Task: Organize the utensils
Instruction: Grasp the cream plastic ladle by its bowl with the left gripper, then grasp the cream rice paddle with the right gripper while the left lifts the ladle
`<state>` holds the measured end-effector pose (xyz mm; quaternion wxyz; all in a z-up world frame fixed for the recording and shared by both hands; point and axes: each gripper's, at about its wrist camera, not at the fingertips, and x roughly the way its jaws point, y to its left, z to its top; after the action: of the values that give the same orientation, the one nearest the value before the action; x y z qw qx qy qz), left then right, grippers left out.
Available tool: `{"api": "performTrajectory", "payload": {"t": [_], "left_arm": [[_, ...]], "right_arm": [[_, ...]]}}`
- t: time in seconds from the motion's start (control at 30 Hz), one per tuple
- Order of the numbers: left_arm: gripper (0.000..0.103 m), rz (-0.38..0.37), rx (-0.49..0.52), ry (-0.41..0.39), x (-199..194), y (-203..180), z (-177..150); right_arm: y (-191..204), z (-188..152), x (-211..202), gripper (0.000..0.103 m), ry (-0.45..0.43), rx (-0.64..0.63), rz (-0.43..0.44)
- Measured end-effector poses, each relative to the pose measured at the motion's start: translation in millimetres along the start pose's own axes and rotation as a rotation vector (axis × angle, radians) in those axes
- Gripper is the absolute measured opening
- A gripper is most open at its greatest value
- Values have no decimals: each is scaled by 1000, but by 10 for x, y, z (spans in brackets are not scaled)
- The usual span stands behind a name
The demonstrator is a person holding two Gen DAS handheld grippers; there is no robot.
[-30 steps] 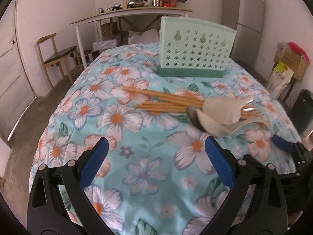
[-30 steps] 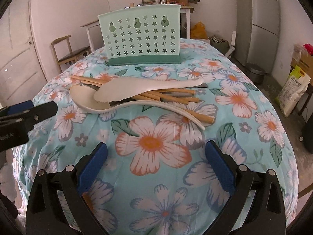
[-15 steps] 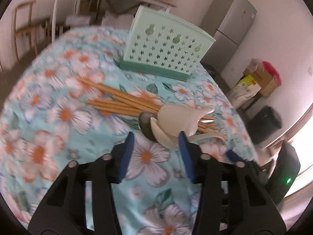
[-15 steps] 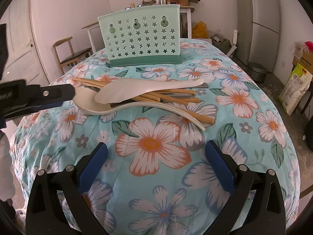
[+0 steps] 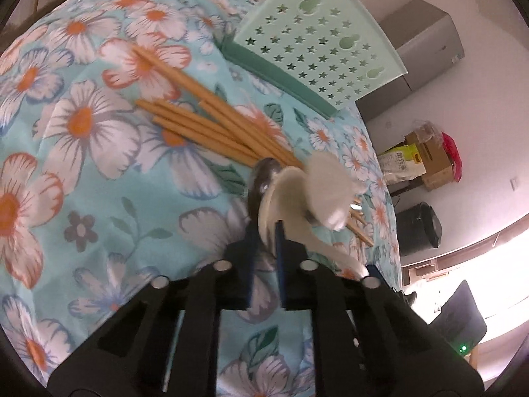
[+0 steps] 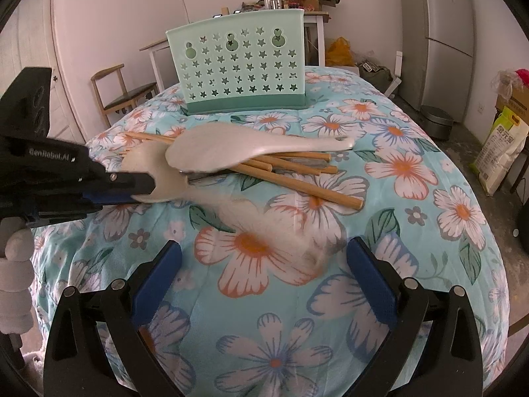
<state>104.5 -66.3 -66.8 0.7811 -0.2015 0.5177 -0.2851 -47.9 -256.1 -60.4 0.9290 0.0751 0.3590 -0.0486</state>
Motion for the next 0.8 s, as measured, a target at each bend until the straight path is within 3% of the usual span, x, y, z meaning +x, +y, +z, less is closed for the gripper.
{"api": "performTrajectory", "payload": {"t": [0.17,0.33,0.6,0.8], "left_arm": [[6,14,42,-20,-232,-14,-40],[5,54,103,-122,-619,15,-70],[4,49,135,-260,-1037,79,9],[3,101,145,-326,-1225,180,42]], "right_arm": [[0,13,12,98,1,1,-4],[1,8,14,98,2,1,-4],[6,23,2,97,22,-33,-1],[70,87,-259,84,-74,-164,-40]]}}
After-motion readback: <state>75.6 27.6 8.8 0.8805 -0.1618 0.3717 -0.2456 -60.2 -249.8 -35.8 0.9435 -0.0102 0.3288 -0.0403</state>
